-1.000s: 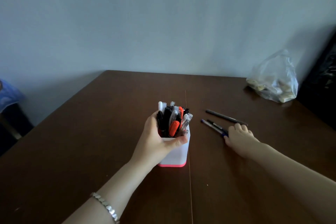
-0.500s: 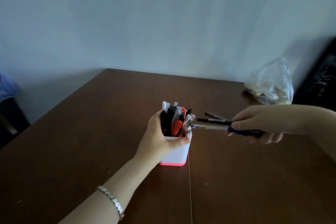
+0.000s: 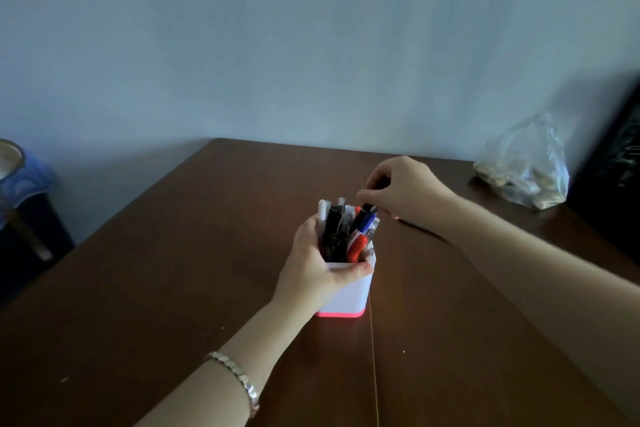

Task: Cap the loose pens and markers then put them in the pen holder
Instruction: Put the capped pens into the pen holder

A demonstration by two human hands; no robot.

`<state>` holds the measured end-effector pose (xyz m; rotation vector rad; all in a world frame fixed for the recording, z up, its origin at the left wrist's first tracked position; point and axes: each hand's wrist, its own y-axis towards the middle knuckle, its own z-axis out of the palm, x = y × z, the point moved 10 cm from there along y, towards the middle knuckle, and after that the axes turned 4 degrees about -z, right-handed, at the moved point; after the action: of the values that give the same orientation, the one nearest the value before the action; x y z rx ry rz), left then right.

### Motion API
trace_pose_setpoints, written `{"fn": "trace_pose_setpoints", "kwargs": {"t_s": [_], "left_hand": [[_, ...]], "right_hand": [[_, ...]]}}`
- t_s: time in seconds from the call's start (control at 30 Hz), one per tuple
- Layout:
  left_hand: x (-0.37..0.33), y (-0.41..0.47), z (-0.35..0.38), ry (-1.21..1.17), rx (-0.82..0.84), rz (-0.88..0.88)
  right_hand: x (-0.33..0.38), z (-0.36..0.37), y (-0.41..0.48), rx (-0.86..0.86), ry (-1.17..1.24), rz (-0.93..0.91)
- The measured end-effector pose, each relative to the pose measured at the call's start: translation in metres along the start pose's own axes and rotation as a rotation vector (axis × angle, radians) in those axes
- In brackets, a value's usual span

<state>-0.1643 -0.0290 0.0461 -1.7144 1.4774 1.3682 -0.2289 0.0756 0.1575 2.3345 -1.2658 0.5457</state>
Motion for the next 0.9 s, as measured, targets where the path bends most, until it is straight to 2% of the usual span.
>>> {"fn": "trace_pose_setpoints", "kwargs": {"t_s": [0.07, 0.1, 0.13, 0.23, 0.33, 0.4, 0.47, 0.5, 0.53, 0.57, 0.67, 0.73, 0.83, 0.9], "left_hand": [[0.003, 0.0, 0.001, 0.008, 0.001, -0.014], [0.004, 0.0, 0.002, 0.005, 0.007, -0.026], [0.004, 0.0, 0.002, -0.002, 0.01, -0.033], [-0.003, 0.003, 0.001, 0.001, -0.007, -0.007], [-0.005, 0.003, 0.0, -0.002, -0.006, -0.003], [-0.002, 0.001, 0.001, -0.028, 0.005, -0.022], [-0.001, -0.002, 0.001, -0.063, 0.014, -0.042], [-0.002, -0.002, 0.001, -0.078, 0.015, -0.045], [-0.003, -0.003, 0.001, -0.088, 0.016, -0.047], [-0.004, -0.003, 0.001, -0.094, 0.018, -0.044], [0.0, -0.003, -0.001, -0.081, 0.01, -0.055], [0.002, -0.003, -0.001, -0.085, 0.014, -0.06], [0.0, -0.002, -0.001, -0.075, 0.011, -0.059], [-0.002, -0.003, -0.001, -0.073, 0.008, -0.051]], "right_hand": [[0.012, -0.008, -0.016, -0.243, -0.014, -0.195], [0.017, -0.001, -0.025, -0.28, -0.032, -0.284], [0.019, 0.012, -0.031, -0.254, -0.05, -0.352], [0.016, 0.057, -0.046, -0.029, -0.102, -0.451], [0.016, 0.064, -0.046, 0.092, -0.185, -0.493], [0.009, 0.052, -0.039, 0.167, 0.016, -0.419], [-0.023, 0.018, -0.024, -0.015, 0.225, -0.289], [-0.051, 0.001, -0.017, -0.151, 0.219, -0.215], [-0.088, -0.009, -0.011, -0.238, 0.141, -0.111], [-0.127, -0.01, -0.005, -0.244, 0.021, 0.022], [-0.232, 0.022, -0.009, 0.015, -0.249, 0.365], [-0.26, 0.037, -0.017, 0.079, -0.291, 0.424], [-0.25, 0.03, -0.021, -0.092, -0.251, 0.339], [-0.236, 0.028, -0.023, -0.135, -0.218, 0.284]]}}
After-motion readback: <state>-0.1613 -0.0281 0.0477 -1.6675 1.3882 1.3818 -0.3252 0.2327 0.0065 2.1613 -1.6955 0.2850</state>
